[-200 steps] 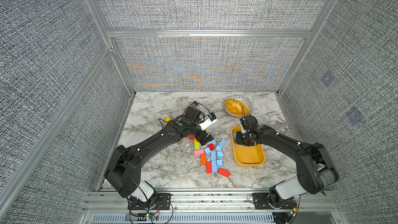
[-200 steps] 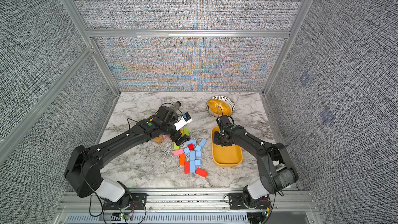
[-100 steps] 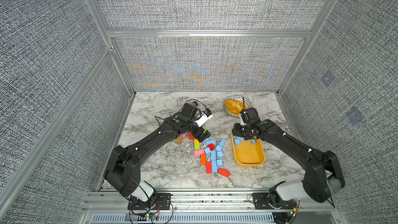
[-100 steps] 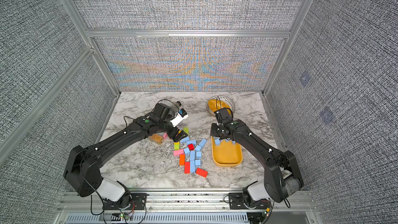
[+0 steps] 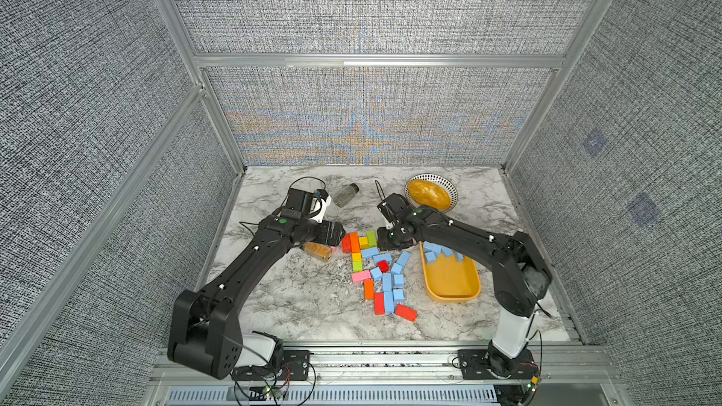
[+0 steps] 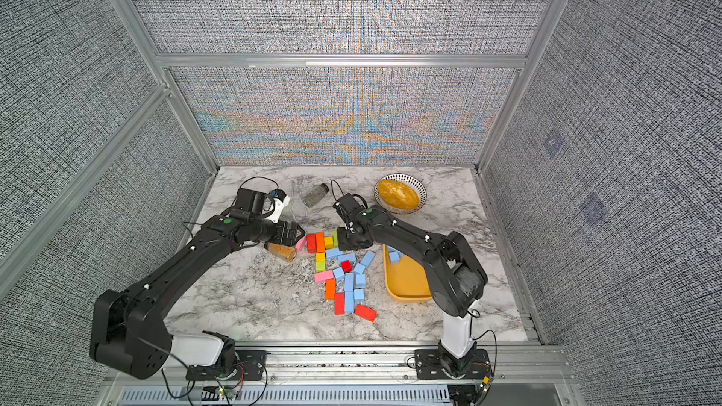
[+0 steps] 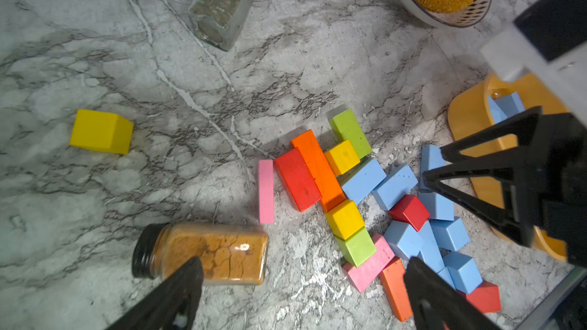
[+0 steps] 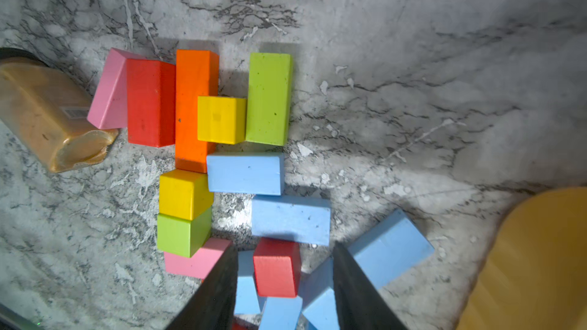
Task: Pick out the blue building blocks
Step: Pick up the building block from the center of the board.
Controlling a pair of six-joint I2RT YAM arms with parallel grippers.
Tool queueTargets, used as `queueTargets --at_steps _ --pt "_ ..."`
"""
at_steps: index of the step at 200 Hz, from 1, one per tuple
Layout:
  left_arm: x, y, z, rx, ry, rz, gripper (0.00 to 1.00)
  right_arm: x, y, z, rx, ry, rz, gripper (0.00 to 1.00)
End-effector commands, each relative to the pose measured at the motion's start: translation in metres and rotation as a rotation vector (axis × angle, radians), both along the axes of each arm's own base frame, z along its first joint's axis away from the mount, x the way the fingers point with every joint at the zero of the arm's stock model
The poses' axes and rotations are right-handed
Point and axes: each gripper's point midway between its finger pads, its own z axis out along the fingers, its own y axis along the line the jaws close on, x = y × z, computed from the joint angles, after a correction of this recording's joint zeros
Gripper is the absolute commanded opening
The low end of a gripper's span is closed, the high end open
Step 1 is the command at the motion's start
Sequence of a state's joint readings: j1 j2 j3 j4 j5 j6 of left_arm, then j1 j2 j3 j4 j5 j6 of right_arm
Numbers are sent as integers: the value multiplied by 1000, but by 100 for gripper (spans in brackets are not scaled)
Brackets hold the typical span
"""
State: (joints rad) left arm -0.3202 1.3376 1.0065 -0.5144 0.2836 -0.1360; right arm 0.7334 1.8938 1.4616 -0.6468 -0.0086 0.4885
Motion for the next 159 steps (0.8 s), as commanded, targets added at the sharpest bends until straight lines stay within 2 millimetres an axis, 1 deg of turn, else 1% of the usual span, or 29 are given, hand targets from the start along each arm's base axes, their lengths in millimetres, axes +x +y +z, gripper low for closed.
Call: queueTargets --at_steps 1,28,47,59,83,124,135,159 --pt "7 21 0 -5 -29 109 100 -2 9 -8 -43 13 100 51" --pt "12 41 -4 -12 -29 176 100 3 20 -24 -37 55 92 60" --pt "14 49 -2 -14 -42 196 100 3 31 -30 -25 76 63 64" --pt "15 52 -2 -16 -47 204 100 1 33 -37 -37 90 49 66" --pt "13 55 -1 -20 -52 211 100 -2 37 -48 -49 110 39 70" --pt "12 57 -2 -26 -57 214 100 -10 45 -58 -62 123 48 73" --pt "12 57 -2 -28 -59 215 100 -11 46 -61 -65 123 49 77" --pt "12 57 -3 -30 -56 215 100 -7 45 -67 -93 117 44 78"
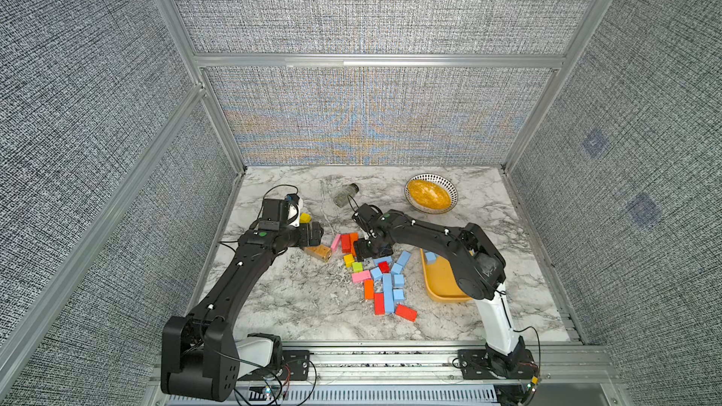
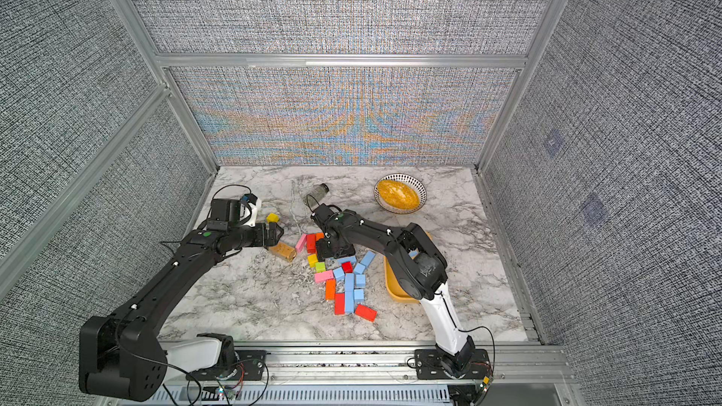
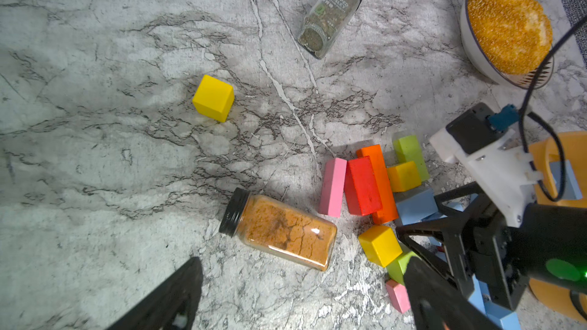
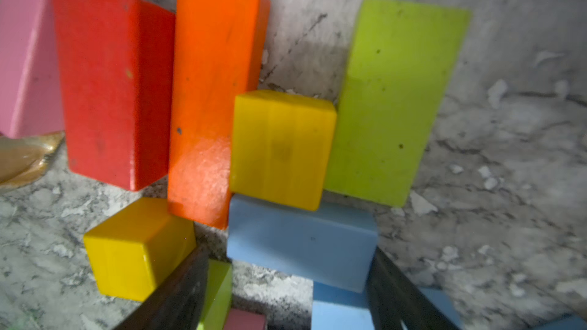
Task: Pick out the blue building blocks
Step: Pick up the building block from the center of the board.
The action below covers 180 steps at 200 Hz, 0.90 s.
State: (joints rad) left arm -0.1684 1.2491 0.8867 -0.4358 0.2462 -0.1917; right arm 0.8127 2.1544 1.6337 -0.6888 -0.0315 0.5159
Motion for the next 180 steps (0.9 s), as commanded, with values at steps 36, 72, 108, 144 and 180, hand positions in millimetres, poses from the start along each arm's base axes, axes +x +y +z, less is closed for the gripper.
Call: queueTargets --at_steps 36,72,108,144,180 --pt "4 -3 6 -20 -29 -5 100 9 -13 -12 -102 -11 -33 78" --pt "4 -3 6 -18 -29 -8 100 8 -14 -18 -123 4 -33 77" --pt "4 -3 5 -18 -34 -13 100 0 -27 -19 -142 17 -50 70" --pt "4 -5 5 -24 -33 -24 100 -2 -24 -13 -115 19 -58 57" --pt "2 -22 12 -62 -64 -145 100 11 -18 16 -80 -44 -77 41"
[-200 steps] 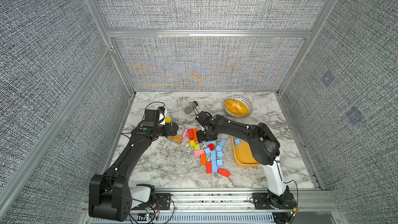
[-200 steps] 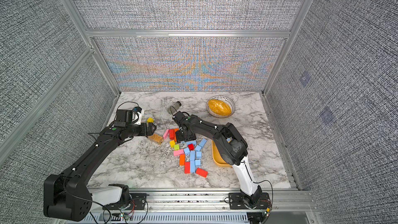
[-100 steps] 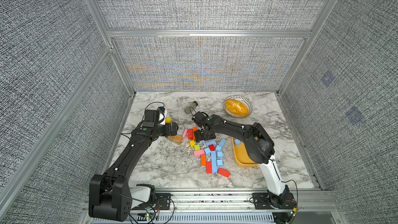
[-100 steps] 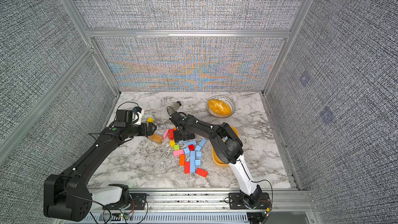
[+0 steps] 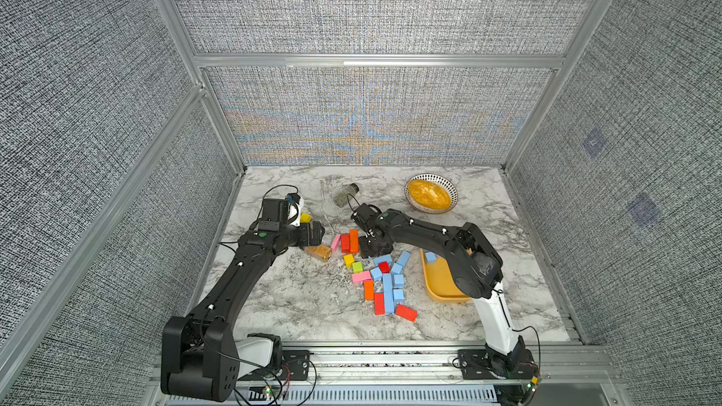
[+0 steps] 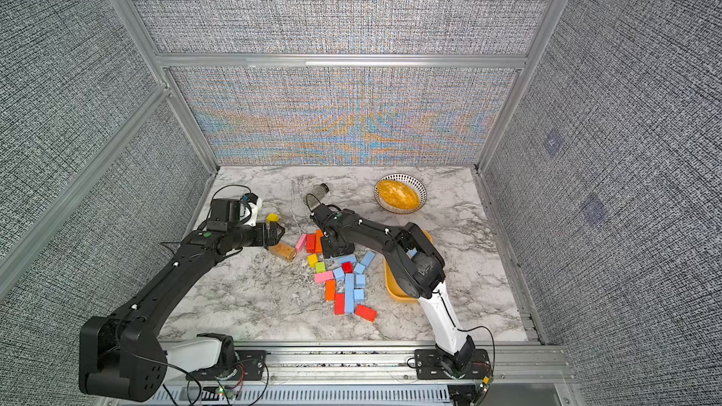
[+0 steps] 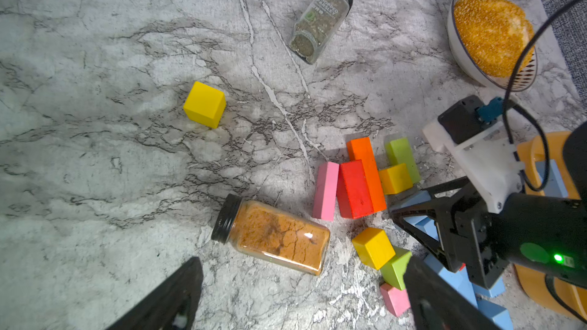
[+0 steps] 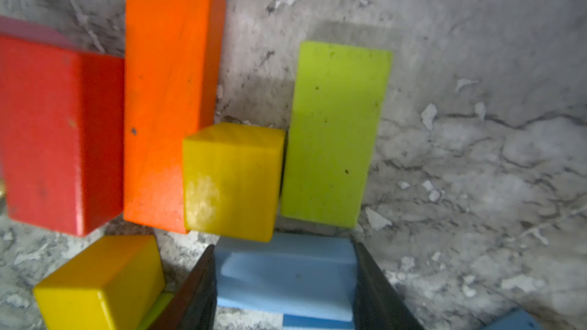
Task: Pick out the blue building blocks
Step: Pick up the building block from the center of the board, then place the building block in the storage box.
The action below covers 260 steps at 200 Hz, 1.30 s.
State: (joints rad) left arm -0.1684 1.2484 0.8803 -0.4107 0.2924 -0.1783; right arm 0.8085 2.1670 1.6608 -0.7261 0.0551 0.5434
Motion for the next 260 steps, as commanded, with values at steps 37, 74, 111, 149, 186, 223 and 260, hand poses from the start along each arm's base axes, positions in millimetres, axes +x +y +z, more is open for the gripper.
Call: queueTargets --at_steps 37,74,111,149,186,223,260 --pt "6 -25 18 -68 -57 -141 100 14 -10 68 49 -90 -74 37" --pt "9 -52 24 -83 -59 -229 99 22 -58 108 94 -149 -178 35" --pt "0 -95 19 -60 -31 -373 99 9 -143 112 78 -111 -338 35" --pt "-10 -121 14 -62 -7 -451 99 -32 -217 91 46 -40 -515 35" --pt "-9 -125 12 -52 2 -463 99 -55 -236 69 84 0 -588 35" --pt "-11 -125 10 -50 8 -464 99 -56 -235 61 96 5 -599 35" --pt "-13 -124 9 -44 10 -467 99 -51 -236 51 69 19 -579 35"
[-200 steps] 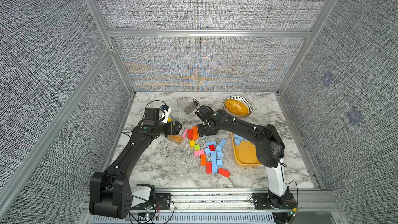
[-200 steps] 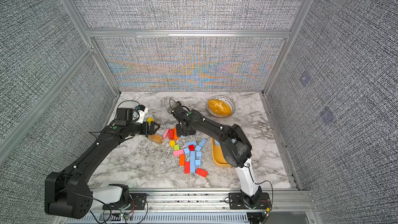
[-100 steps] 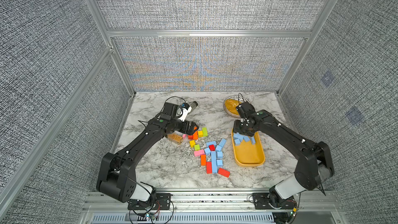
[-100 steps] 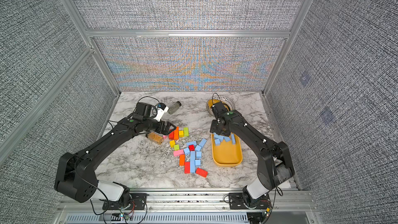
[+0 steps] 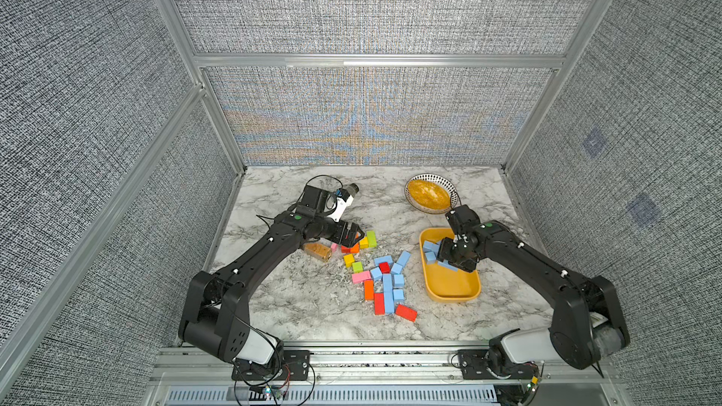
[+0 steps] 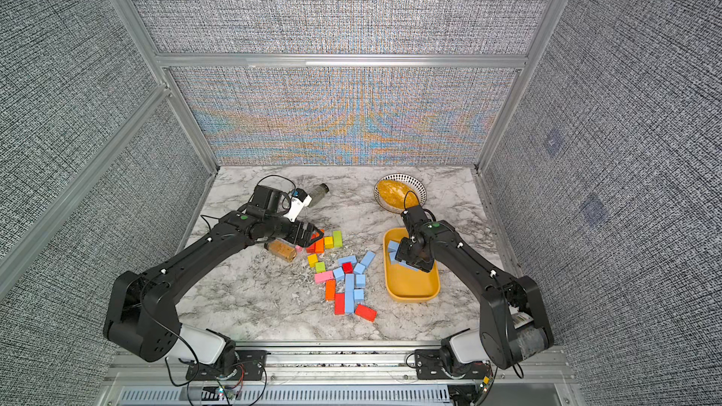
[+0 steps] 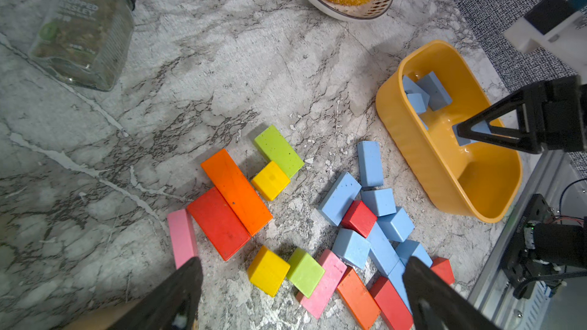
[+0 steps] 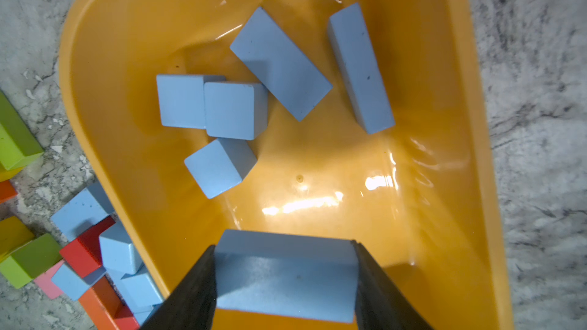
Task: Pick out the blue building blocks
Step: Place the building block in the storage box.
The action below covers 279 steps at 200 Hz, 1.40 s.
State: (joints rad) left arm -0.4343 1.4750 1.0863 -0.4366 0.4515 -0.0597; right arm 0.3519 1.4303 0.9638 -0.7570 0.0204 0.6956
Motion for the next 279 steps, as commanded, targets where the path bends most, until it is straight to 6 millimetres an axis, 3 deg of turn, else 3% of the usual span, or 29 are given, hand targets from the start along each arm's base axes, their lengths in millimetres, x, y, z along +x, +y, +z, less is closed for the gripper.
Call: queueTargets --at_steps 1,56,89,125,152,198,218,238,258,279 --pt "-1 0 1 3 -9 -14 99 7 2 -2 -3 -9 16 36" --pt "-1 1 2 11 -19 -17 99 17 -2 -10 -42 10 35 38" --pt "-2 2 2 14 -21 -18 99 23 -6 -15 -65 26 40 44" --pt "-1 2 2 18 -24 -20 100 25 -10 -16 -90 42 39 65" --pt "-2 2 1 19 -22 -20 100 26 -14 -11 -115 40 33 72" --pt "-1 1 2 13 -23 -13 100 29 -11 4 -100 9 38 73" --pt "-1 2 2 12 -23 -8 100 34 0 19 -72 -31 58 73" --pt "0 6 1 22 -24 15 100 40 26 36 -19 -81 110 72" --pt "6 30 -1 94 -36 131 100 47 62 51 20 -127 170 71" --pt "8 54 -3 103 -36 199 100 55 117 58 60 -161 284 70"
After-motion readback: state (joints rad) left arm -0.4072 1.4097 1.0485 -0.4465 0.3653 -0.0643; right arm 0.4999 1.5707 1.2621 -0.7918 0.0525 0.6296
